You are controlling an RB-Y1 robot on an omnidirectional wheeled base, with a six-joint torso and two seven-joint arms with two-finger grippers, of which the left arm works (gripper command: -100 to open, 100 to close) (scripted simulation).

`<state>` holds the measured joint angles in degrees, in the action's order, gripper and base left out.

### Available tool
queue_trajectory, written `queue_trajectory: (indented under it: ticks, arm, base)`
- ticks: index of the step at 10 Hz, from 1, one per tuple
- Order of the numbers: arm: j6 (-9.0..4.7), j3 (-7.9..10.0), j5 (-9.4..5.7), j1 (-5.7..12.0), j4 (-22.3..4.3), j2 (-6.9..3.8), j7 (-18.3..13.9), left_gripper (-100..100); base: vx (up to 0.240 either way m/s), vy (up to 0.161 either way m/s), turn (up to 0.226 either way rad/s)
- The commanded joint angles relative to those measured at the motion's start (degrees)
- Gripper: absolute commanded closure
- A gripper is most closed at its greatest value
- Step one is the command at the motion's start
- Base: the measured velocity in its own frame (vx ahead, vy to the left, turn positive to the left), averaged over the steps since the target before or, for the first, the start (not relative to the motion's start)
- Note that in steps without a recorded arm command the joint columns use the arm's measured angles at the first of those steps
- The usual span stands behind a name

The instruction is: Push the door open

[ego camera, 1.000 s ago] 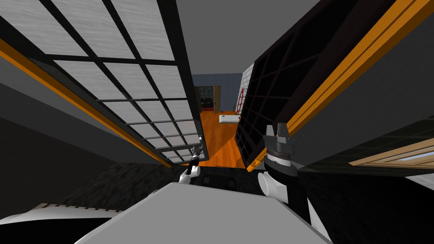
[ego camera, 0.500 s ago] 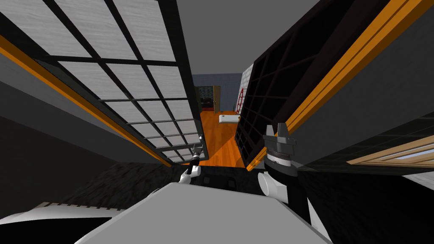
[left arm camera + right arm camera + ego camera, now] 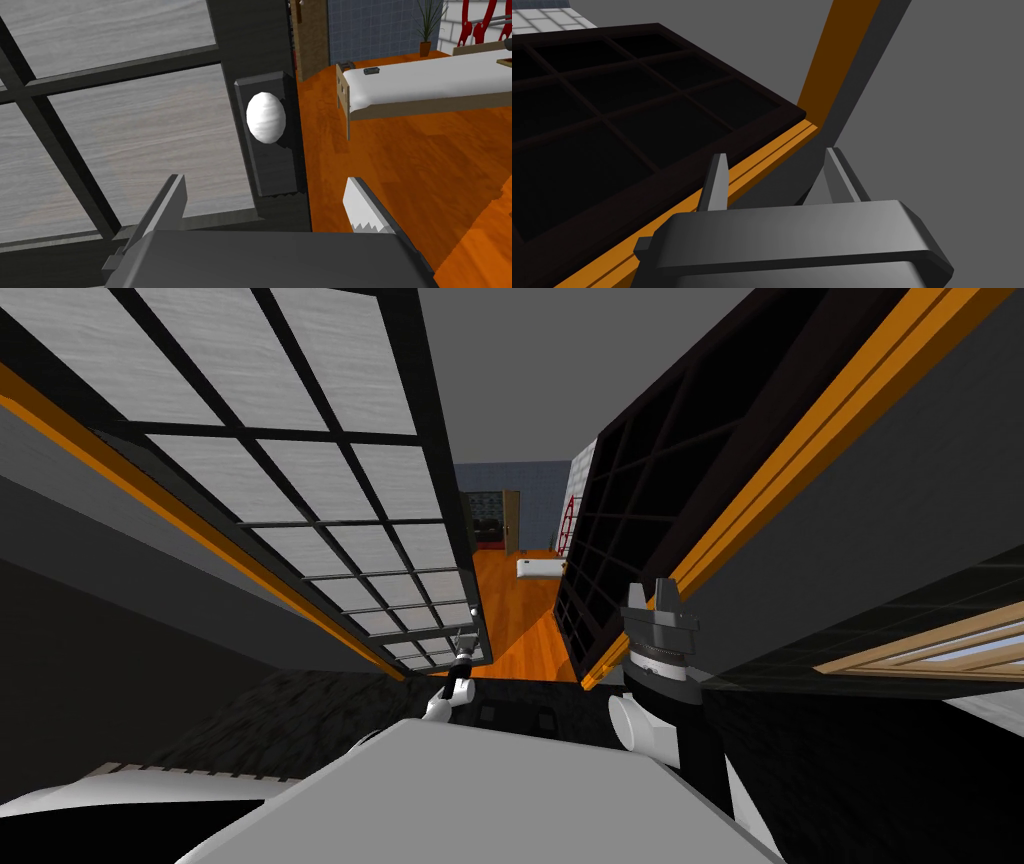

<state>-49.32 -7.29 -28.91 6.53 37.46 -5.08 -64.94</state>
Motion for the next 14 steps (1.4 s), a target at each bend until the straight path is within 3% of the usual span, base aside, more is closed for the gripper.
queue_trajectory:
  ticks: [1, 7, 8, 14]
  arm:
    - [-0.04, -0.44, -0.72, 0.17, -0.2, 0.05, -2.6, -100]
    - [-0.08, -1.61, -2.7, 0.63, -0.7, 0.17, -8.9, -100]
    - [-0.08, -1.49, -2.5, 0.59, -0.7, 0.16, -8.2, -100]
    - [-0.04, -2.19, -2.41, 0.45, -1.0, -1.87, -10.6, -100]
  base:
    - [-0.026, 0.0, -0.003]
    - [-0.021, -0.002, -0.002]
    - [-0.008, 0.0, -0.001]
    - [0.177, 0.013, 0.012]
